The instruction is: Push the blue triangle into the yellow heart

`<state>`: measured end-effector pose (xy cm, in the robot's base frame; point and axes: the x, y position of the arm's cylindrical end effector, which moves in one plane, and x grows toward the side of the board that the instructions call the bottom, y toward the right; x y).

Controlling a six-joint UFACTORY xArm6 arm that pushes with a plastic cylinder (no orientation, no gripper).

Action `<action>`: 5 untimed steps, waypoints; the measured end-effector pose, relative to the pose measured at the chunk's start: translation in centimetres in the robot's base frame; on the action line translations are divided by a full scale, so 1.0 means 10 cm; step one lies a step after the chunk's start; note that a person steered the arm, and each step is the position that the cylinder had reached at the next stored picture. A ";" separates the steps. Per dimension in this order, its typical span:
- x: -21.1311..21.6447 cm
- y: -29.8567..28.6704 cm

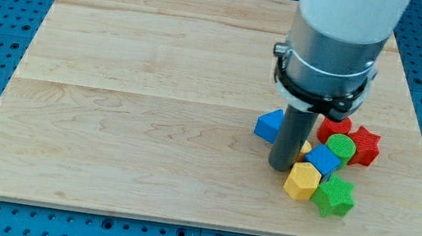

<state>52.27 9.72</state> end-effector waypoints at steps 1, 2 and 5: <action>-0.06 0.00; -0.13 0.01; -0.17 -0.39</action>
<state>50.62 5.85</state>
